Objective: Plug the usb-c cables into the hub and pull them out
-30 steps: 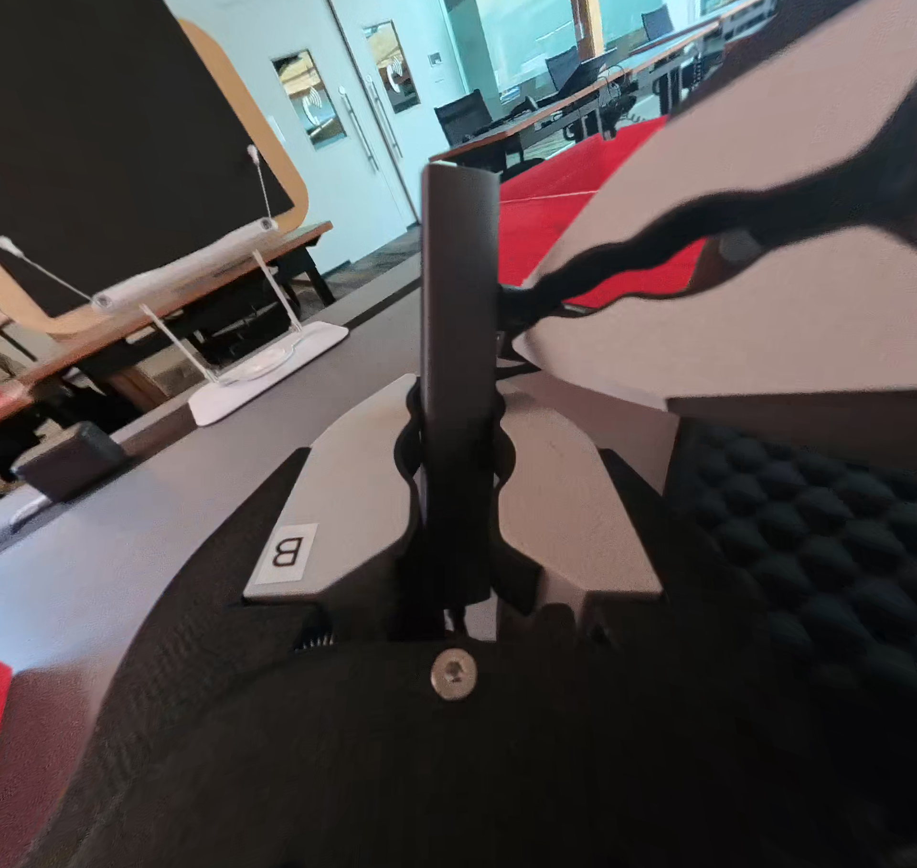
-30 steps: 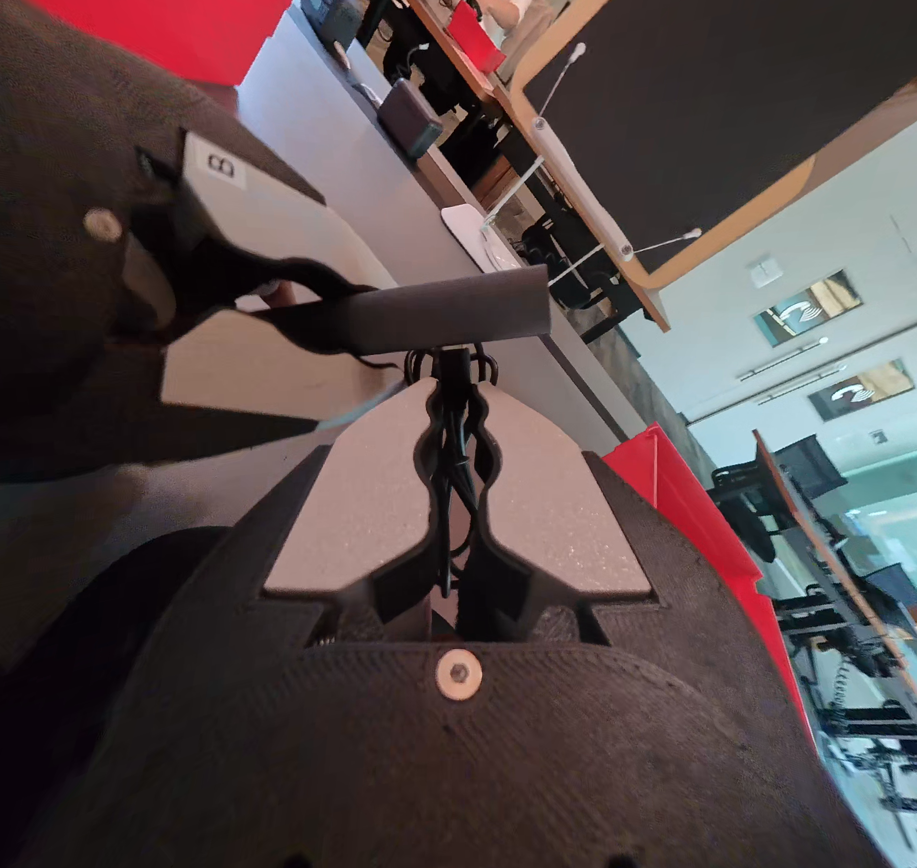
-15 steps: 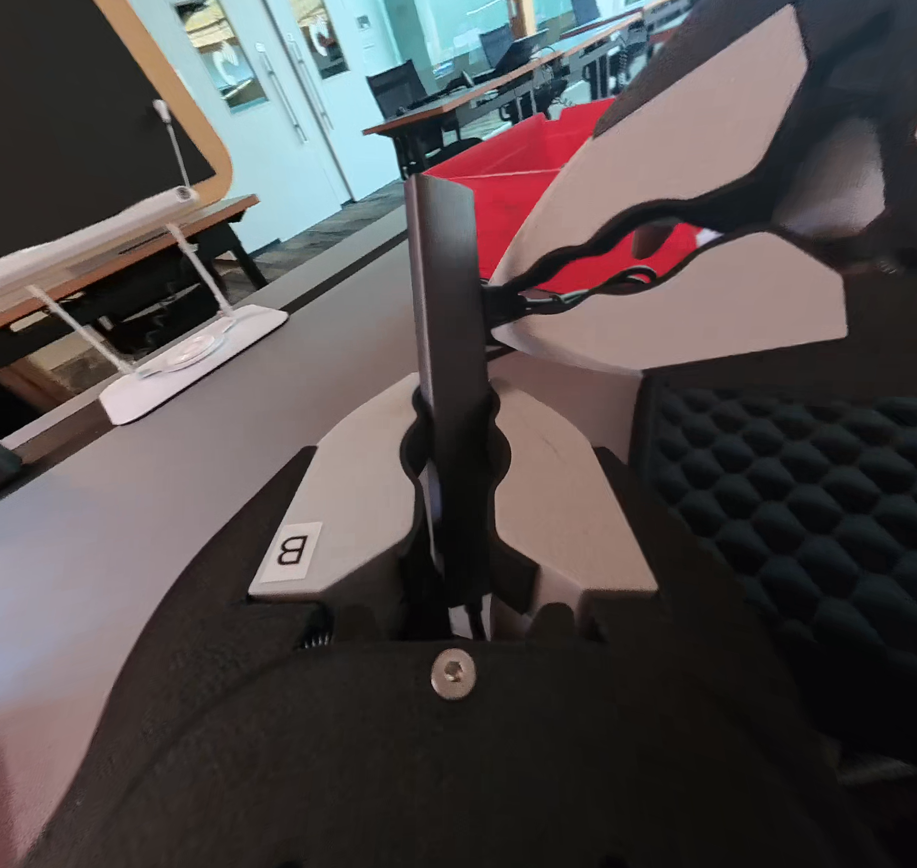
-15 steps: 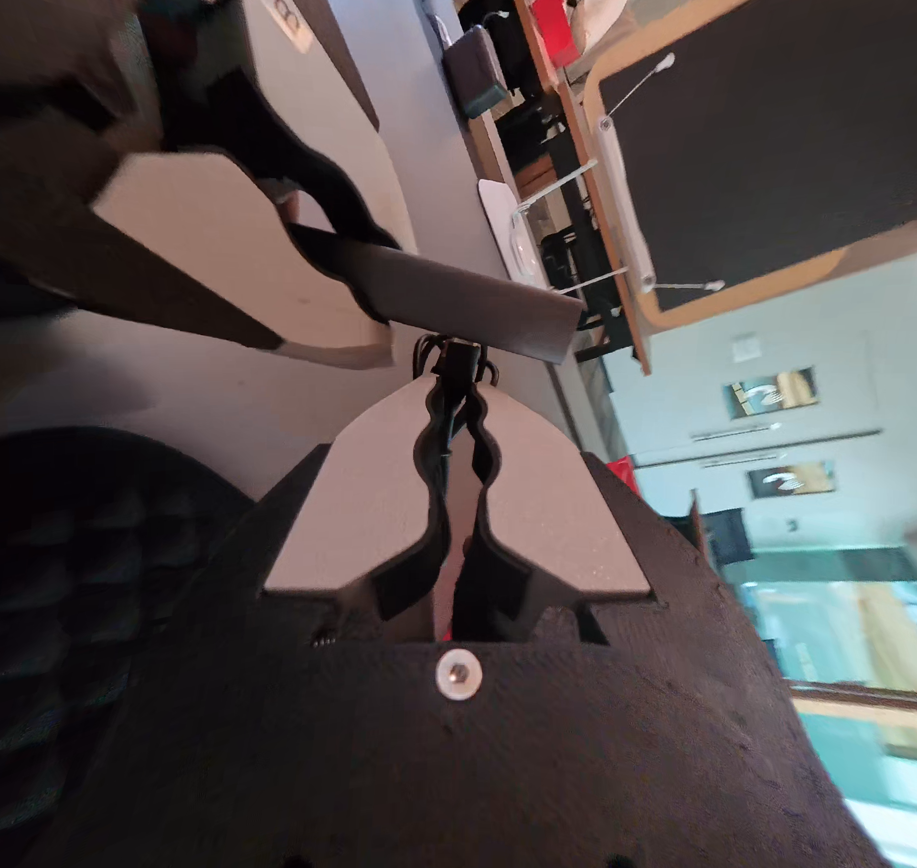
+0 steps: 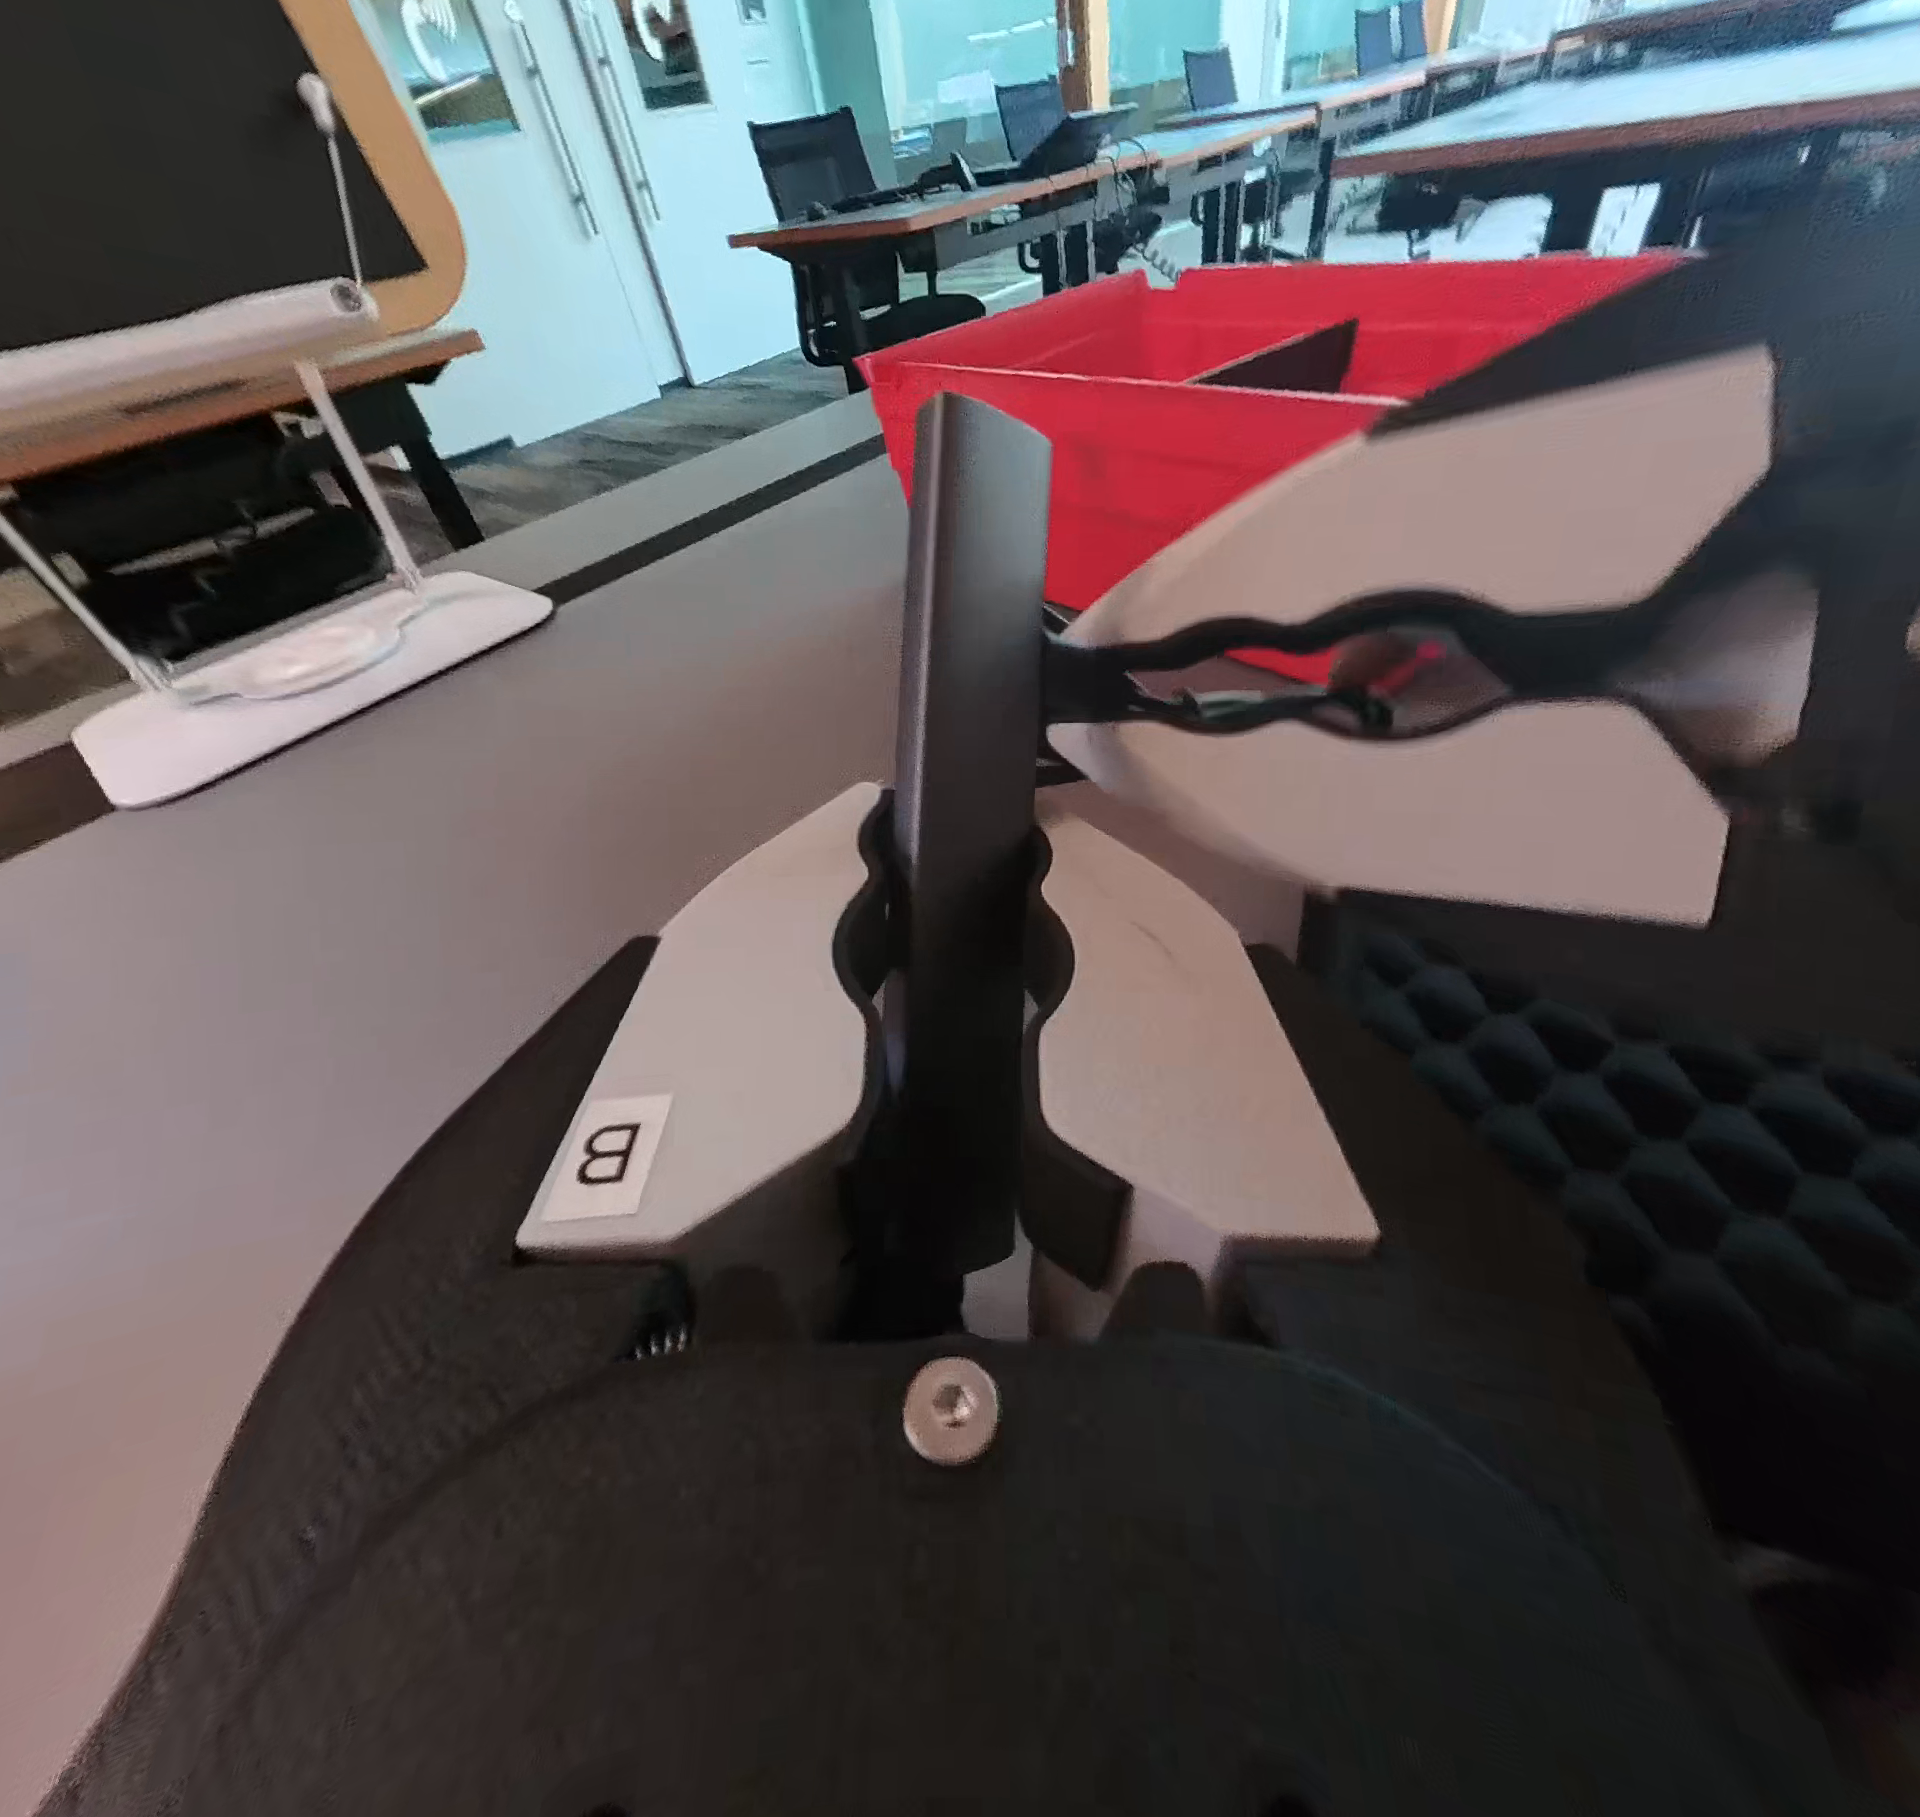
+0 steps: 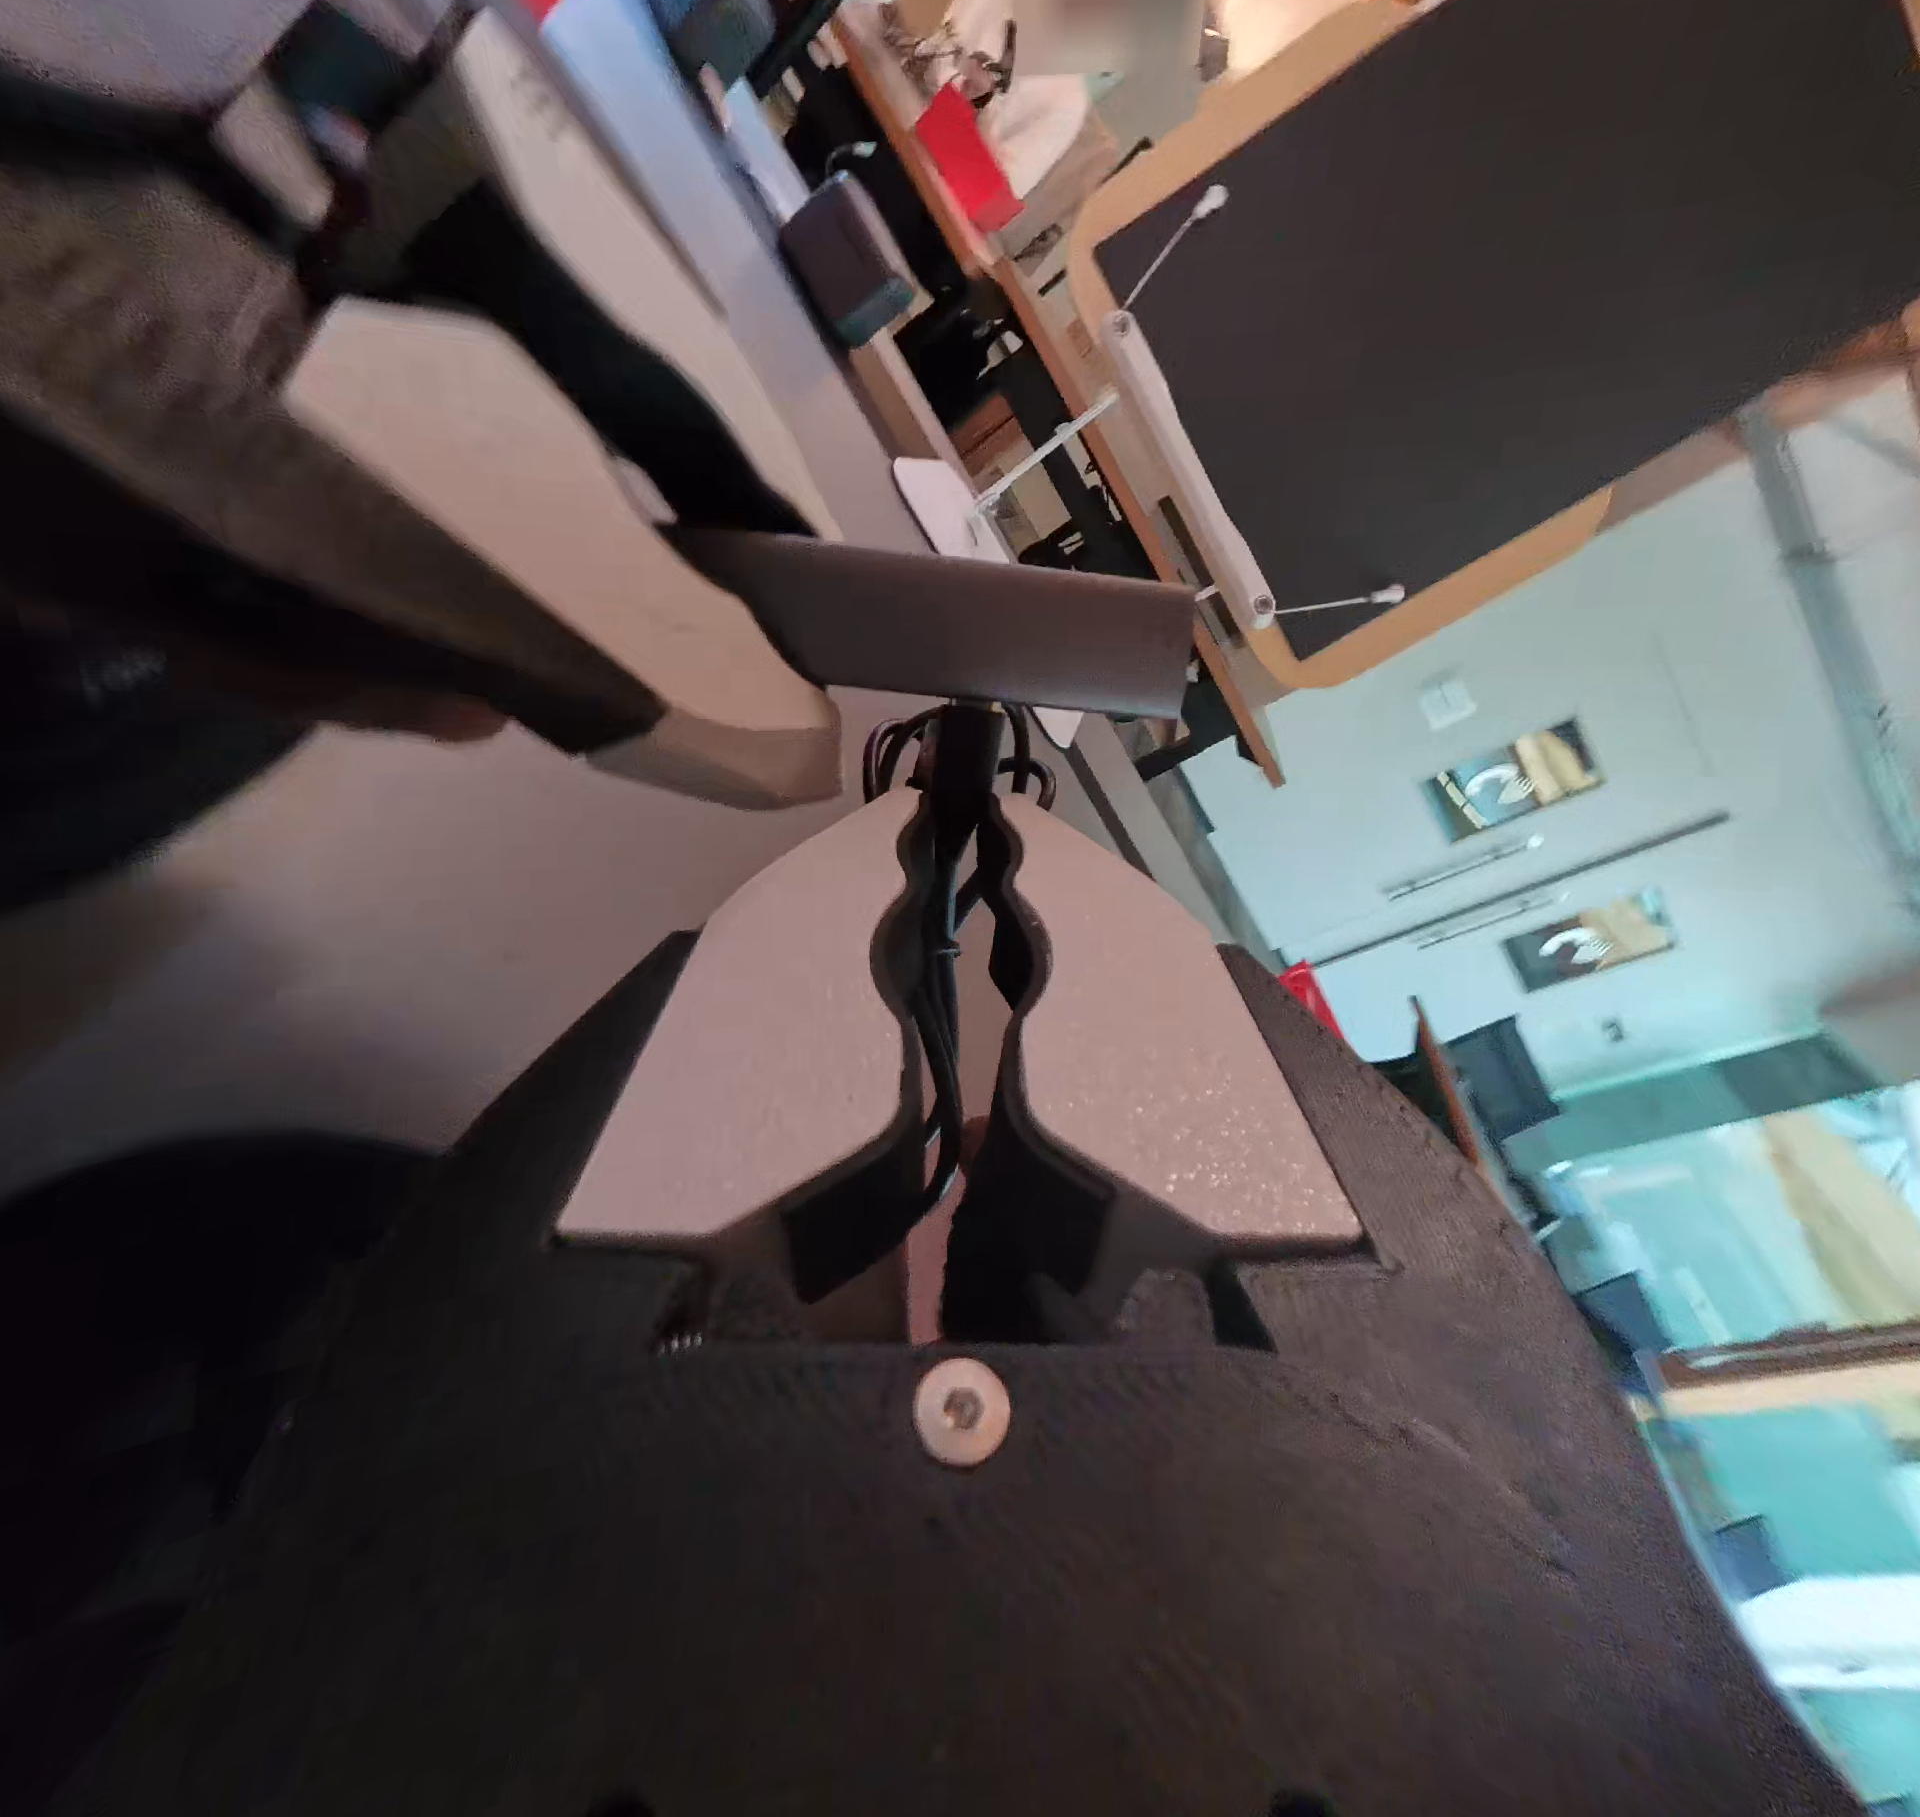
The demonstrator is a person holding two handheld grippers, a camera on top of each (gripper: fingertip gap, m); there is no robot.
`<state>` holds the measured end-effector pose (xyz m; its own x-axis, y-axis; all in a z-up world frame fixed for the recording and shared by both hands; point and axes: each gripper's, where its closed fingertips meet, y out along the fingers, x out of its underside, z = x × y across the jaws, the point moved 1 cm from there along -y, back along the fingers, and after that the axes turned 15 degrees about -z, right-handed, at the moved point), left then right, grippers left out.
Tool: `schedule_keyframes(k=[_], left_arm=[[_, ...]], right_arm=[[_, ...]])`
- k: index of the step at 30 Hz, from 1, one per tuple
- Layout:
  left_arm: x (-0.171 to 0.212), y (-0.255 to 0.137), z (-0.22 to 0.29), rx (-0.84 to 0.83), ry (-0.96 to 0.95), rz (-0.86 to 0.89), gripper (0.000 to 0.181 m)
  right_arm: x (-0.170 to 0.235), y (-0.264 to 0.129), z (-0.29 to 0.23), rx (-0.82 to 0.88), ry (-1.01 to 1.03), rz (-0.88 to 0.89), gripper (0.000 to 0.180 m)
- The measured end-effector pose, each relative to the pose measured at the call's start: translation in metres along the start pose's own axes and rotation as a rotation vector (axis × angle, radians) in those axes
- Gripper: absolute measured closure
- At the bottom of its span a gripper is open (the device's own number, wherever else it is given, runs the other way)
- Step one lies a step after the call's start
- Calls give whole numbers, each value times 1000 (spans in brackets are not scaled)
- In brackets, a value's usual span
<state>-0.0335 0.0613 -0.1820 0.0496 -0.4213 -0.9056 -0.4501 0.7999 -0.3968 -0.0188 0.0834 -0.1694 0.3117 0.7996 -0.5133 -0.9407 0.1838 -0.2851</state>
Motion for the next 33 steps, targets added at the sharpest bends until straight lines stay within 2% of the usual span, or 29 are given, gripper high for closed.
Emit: schedule_keyframes(k=[3,5,7,10,13,15,18,20,22,24,26,28,30,33], left_arm=[[-4,-1,2,-18,27,29,162],[-3,-4,-5,1,-44,40,162],[-2,-3,-2,11,-27,25,161],[-4,-2,4,-3,32,36,162],[-3,-6,-4,22,-49,47,161],[-2,-3,0,31,-17,25,161],[-4,-3,3,4,19,46,162],[-3,-5,-6,4,-55,46,161],[0,-2,-4,31,-54,16,160],[-2,0,3,10,17,17,161],[-3,-2,-1,-12,-12,35,161],[0,-3,-9,13,-86,22,161],[0,-1,-5,-1,-46,9,161],[-3,-3,-3,-17,-25,34,161]], right_arm=[[3,-3,9,-141,-12,20,176],[-5,-3,4,-92,51,33,176],[-3,-3,0,-49,15,20,176],[2,-8,7,-166,15,36,176],[-2,-8,0,-31,25,29,177],[3,-9,-3,13,-51,20,177],[5,-11,12,-72,-80,51,177],[1,-9,3,-22,-24,44,177],[4,-10,-6,49,-64,28,178],[9,-13,8,8,-93,42,178],[7,-12,11,-57,-8,51,178],[3,-10,-8,16,7,44,177],[8,-10,-6,61,-80,30,177],[10,-13,14,-46,17,57,177]])
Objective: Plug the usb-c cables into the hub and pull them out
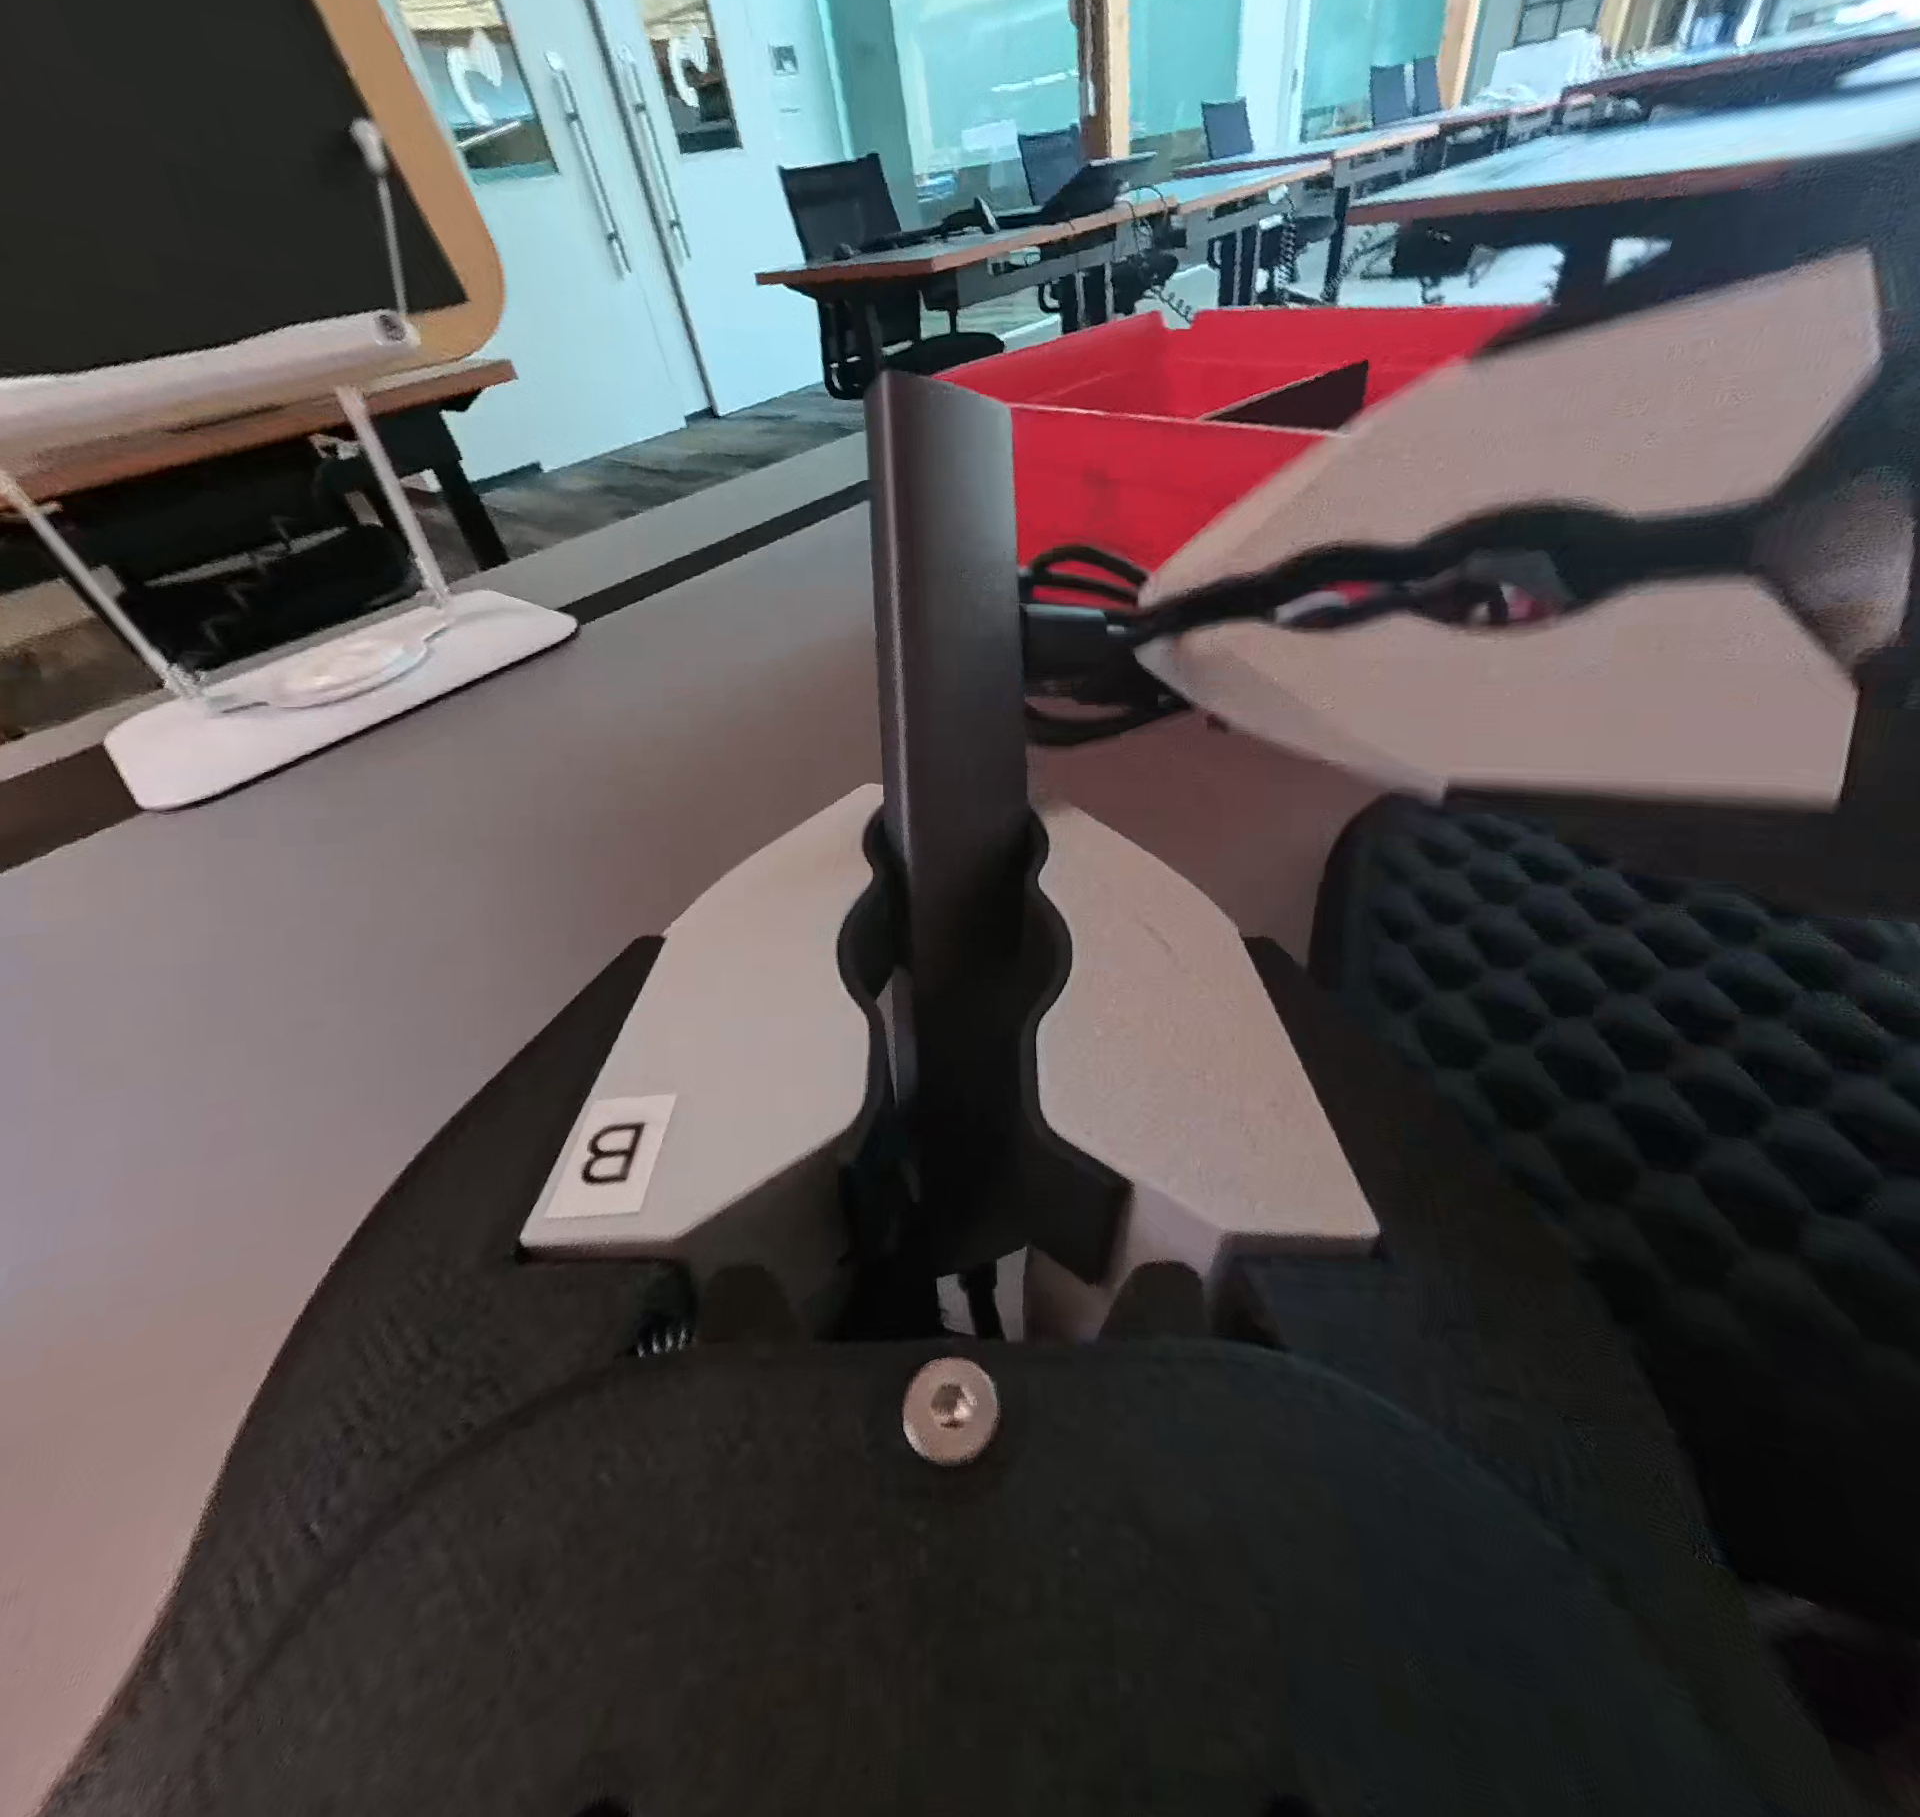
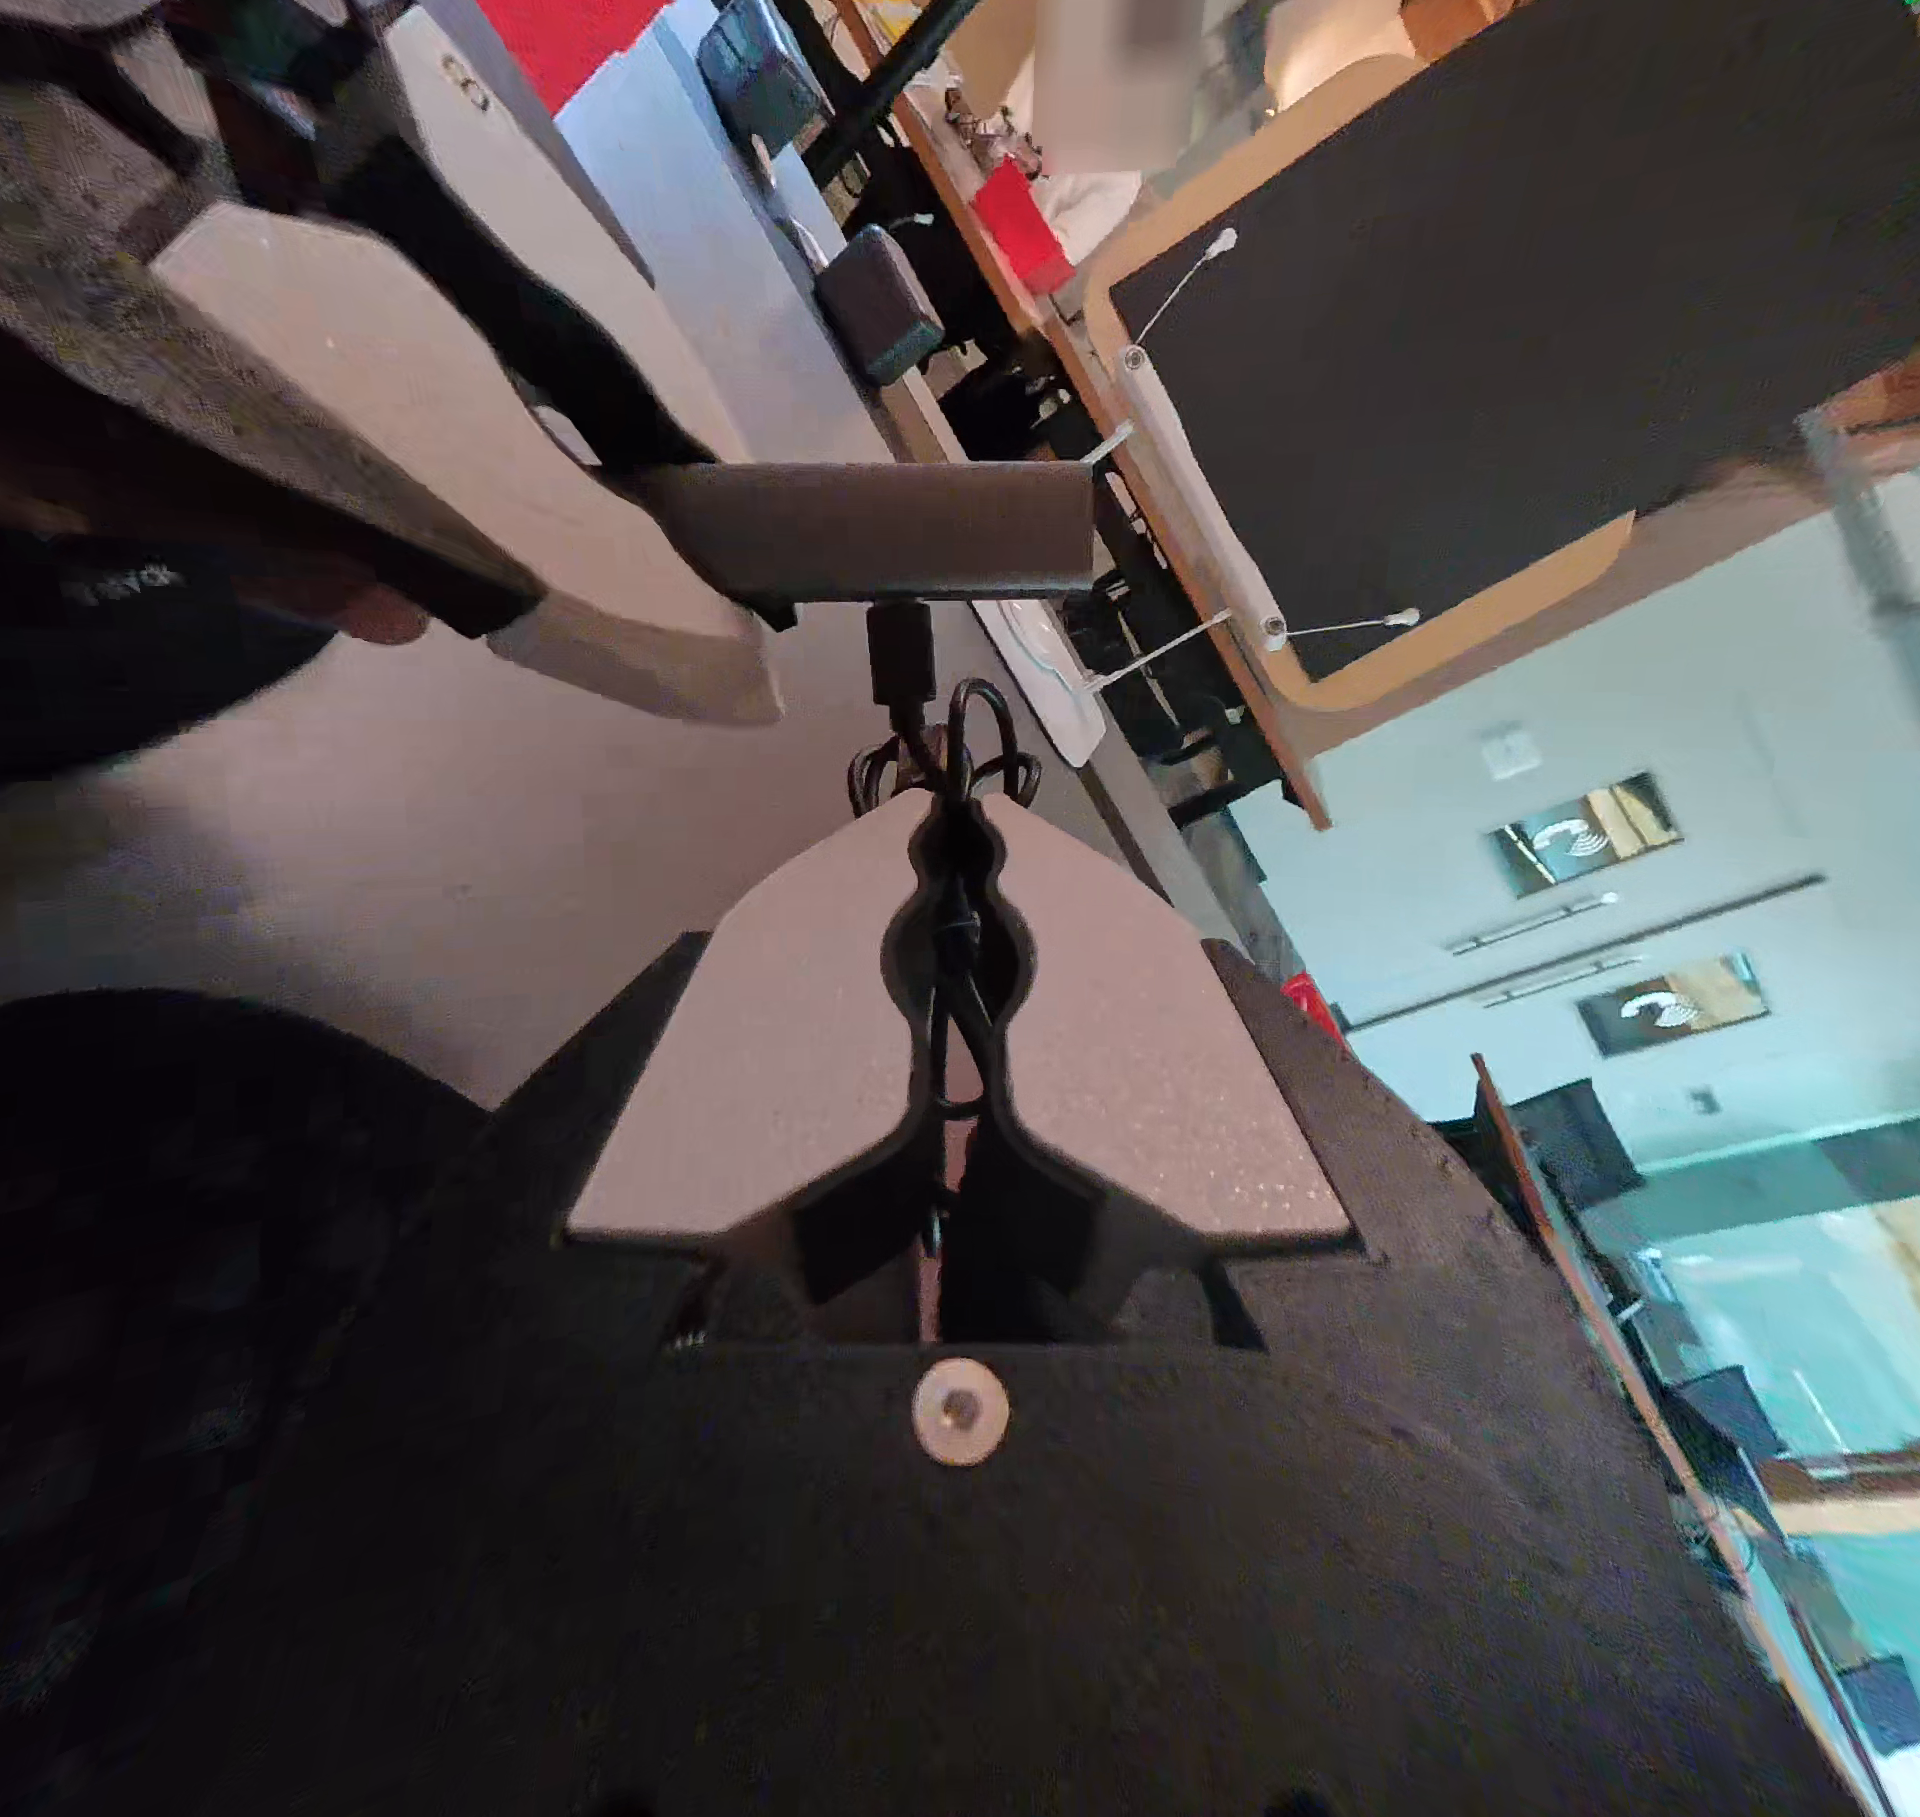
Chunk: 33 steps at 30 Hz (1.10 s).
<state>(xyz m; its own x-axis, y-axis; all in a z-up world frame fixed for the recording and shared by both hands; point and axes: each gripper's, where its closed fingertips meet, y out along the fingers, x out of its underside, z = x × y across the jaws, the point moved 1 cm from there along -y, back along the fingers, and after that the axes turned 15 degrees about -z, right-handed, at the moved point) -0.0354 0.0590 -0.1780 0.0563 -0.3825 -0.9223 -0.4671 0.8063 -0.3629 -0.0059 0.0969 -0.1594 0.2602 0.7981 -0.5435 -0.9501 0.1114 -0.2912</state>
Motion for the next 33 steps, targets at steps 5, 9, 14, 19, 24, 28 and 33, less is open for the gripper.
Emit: schedule_keyframes(k=[5,9,14,19,24,28,33], left_arm=[[3,2,2,23,3,-28,161],[2,0,-3,28,-45,-14,161],[3,4,9,32,53,-36,160],[3,1,8,68,23,-22,160],[2,1,9,82,23,-18,161],[6,5,15,65,88,-60,161],[5,4,18,78,107,-50,161]], right_arm=[[5,-1,-13,67,-79,-17,178],[3,-1,-17,48,-45,-14,177],[17,-10,2,-7,-49,-1,177],[15,-16,-12,-42,-16,14,177],[-1,-30,4,-188,207,125,171],[-8,-22,-5,-180,86,52,153],[-10,-5,-14,-103,-35,15,160]])
